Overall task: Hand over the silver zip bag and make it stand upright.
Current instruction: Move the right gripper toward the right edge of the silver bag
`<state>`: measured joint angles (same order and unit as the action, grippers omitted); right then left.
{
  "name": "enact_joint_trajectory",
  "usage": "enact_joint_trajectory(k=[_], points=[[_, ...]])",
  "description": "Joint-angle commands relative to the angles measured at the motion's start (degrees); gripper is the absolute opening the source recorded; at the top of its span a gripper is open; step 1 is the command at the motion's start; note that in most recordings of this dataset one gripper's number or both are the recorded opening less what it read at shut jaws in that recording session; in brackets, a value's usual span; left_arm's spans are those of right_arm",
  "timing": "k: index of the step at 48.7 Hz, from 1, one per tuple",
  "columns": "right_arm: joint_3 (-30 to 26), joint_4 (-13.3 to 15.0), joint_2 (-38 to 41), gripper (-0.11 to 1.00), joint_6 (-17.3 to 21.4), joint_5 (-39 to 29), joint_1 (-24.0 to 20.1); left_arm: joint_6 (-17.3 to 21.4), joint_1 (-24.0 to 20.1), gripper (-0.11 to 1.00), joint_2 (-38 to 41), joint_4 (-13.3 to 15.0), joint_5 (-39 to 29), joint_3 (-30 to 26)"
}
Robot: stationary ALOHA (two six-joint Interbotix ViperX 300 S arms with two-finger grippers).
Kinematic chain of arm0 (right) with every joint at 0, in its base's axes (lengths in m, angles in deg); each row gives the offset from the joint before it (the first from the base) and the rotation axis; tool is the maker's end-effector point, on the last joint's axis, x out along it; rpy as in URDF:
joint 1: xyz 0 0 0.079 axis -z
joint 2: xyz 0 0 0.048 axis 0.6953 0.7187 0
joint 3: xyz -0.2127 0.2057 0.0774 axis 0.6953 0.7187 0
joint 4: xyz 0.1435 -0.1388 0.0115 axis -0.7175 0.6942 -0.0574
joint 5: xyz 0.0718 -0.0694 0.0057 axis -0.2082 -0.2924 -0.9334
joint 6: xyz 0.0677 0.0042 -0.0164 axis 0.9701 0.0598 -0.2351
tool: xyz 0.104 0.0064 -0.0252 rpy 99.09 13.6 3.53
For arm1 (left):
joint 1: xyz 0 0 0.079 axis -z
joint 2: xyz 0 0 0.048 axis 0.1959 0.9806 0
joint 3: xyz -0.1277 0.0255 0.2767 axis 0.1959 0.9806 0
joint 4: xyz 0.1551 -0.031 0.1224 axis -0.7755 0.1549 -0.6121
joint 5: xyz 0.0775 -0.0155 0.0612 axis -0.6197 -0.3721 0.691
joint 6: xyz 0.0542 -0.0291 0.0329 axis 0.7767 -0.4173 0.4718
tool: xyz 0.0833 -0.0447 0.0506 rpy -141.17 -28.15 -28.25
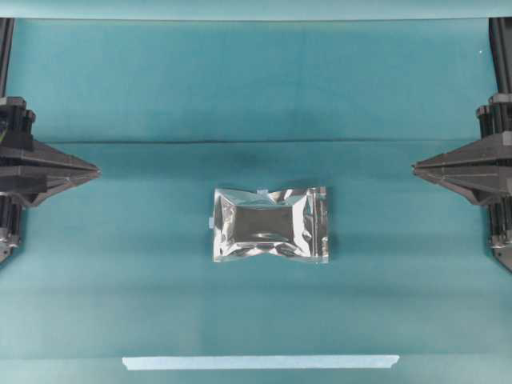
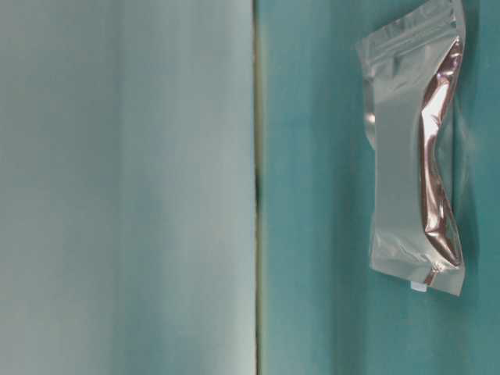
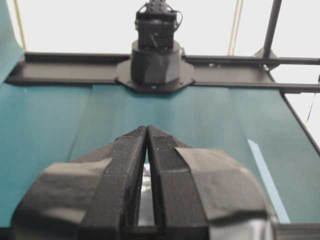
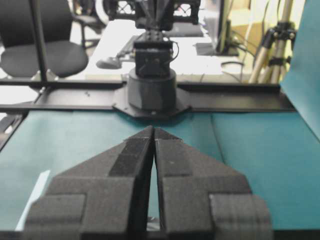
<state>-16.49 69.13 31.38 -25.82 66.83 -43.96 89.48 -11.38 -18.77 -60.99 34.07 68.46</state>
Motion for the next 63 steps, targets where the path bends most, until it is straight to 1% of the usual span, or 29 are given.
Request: enact_joint_trajectory(k=[1, 3, 7, 9, 17, 20, 21, 22, 25, 29, 35, 38, 41, 45, 51, 63], points=[[-0.3, -0.4, 0.5, 0.09, 1.7, 0.4, 0.6, -1.2, 0.9, 0.14, 2.0, -0.4, -1.4, -0.9], [-0.3, -3.5, 0.5, 0.08, 2.5, -0.4, 0.6, -1.4, 1.0, 0.12, 2.5, -0.4, -1.6, -1.4], [-0.5, -10.3, 0.6, 0.01, 5.6, -2.2, 0.9, -1.1, 1.1, 0.01, 3.8, -0.4, -2.0, -2.8], [-0.9, -13.0, 0.6, 0.0, 7.3, -3.0, 0.9, -0.9, 1.1, 0.0, 4.3, -0.4, -2.1, -3.5], [-1.7, -19.9, 0.8, 0.0, 13.8, -7.3, 1.0, 0.5, 1.1, 0.0, 6.6, -0.4, -4.1, -5.2], [-1.7, -23.6, 1.6, 0.0, 17.2, -9.6, 1.5, 0.5, 1.1, -0.01, 7.1, -0.4, -4.7, -5.3], [-1.7, -25.7, 2.3, 0.0, 19.2, -10.9, 1.8, 0.4, 1.2, -0.01, 7.2, -0.4, -4.7, -5.3], [-1.6, -26.9, 2.7, 0.0, 20.7, -11.7, 2.1, 0.4, 1.2, 0.0, 7.3, -0.4, -4.7, -5.3], [-1.5, -29.5, 4.4, 0.0, 24.1, -14.1, 2.6, 0.4, 1.2, 0.0, 7.5, -0.4, -4.9, -5.4], [-1.7, -30.2, 7.0, 0.0, 27.5, -15.8, 2.7, 0.5, 1.1, 0.0, 7.4, -0.4, -5.4, -5.8], [-1.7, -30.7, 11.3, 0.0, 30.8, -15.5, 2.8, 0.4, 1.1, -0.01, 7.4, -0.4, -7.0, -6.2], [-1.8, -31.0, 13.4, 0.0, 32.8, -15.3, 3.4, 0.4, 1.0, 0.0, 7.5, -0.4, -7.9, -6.2], [-1.8, -31.6, 15.6, 0.0, 35.6, -15.3, 4.3, 0.4, 0.9, 0.0, 7.5, -0.4, -8.9, -6.4], [-1.8, -31.6, 17.8, 0.0, 38.1, -15.4, 5.0, 0.4, 0.8, 0.0, 7.8, -0.4, -9.7, -6.8], [-1.8, -31.6, 20.7, 0.0, 39.9, -15.7, 5.3, 0.4, 0.8, 0.0, 8.0, -0.4, -9.8, -7.0], [-3.2, -31.6, 26.4, 0.0, 40.6, -18.0, 5.3, 0.4, 0.8, 0.0, 8.1, -0.4, -9.9, -7.1]])
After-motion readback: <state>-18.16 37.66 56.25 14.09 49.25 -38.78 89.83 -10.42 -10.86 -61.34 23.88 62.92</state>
